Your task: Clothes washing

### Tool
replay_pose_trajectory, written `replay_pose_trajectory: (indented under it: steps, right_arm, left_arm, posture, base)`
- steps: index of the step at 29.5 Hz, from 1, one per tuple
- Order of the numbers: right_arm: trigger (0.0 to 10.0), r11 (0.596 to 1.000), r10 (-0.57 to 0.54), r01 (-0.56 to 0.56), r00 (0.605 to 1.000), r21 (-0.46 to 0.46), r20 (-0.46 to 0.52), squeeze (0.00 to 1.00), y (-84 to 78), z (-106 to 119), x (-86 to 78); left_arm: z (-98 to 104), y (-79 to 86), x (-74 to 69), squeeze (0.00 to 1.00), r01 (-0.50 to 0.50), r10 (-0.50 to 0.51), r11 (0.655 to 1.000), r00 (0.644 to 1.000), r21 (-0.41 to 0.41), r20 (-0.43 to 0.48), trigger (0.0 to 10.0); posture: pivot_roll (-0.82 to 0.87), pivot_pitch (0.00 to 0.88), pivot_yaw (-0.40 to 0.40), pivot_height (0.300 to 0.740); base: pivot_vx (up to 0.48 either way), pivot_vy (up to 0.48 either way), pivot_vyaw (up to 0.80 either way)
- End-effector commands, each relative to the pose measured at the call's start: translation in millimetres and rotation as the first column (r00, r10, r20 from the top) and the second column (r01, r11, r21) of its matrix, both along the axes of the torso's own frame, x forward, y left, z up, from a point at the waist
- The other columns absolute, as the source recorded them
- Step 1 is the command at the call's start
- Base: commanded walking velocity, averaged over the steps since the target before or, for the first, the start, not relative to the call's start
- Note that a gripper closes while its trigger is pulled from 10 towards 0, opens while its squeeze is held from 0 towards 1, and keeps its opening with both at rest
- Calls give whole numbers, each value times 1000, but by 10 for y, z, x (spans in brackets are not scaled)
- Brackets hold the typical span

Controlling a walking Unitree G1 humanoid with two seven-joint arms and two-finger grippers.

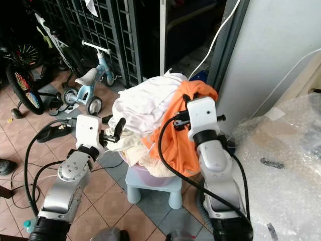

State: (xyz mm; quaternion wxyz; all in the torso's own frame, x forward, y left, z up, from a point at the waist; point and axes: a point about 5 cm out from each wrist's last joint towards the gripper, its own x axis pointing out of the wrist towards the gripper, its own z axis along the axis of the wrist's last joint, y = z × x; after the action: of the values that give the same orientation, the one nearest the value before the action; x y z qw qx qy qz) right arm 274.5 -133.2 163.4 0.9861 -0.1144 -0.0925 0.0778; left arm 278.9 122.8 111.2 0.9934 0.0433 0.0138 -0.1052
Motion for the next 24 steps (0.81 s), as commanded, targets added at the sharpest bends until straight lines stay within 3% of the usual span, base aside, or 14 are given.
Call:
replay_pose_trajectory:
  steps: [1, 16, 24]
  right_arm:
    - [10000, 1000, 0, 0, 1000, 10, 27, 0, -1, 75, -15]
    - [10000, 1000, 3, -3, 1000, 21, 3, 0, -20, 71, 32]
    - [10000, 1000, 16, -16, 1000, 23, -5, 0, 15, 78, 46]
  left_arm:
    - [23, 9, -22, 0, 11, -11, 1000, 1000, -2, 2, 10000]
    - [19, -14, -91, 0, 36, -37, 999, 999, -12, -27, 10000]
    - [22, 6, -103, 0, 43, -43, 999, 999, -12, -31, 10000]
  posture:
    - [-56, 0, 30, 740]
    - [-54, 0, 17, 740]
    - [-58, 0, 18, 740]
  base:
    - [0, 0, -800]
    - [0, 0, -800]
    - [0, 0, -441]
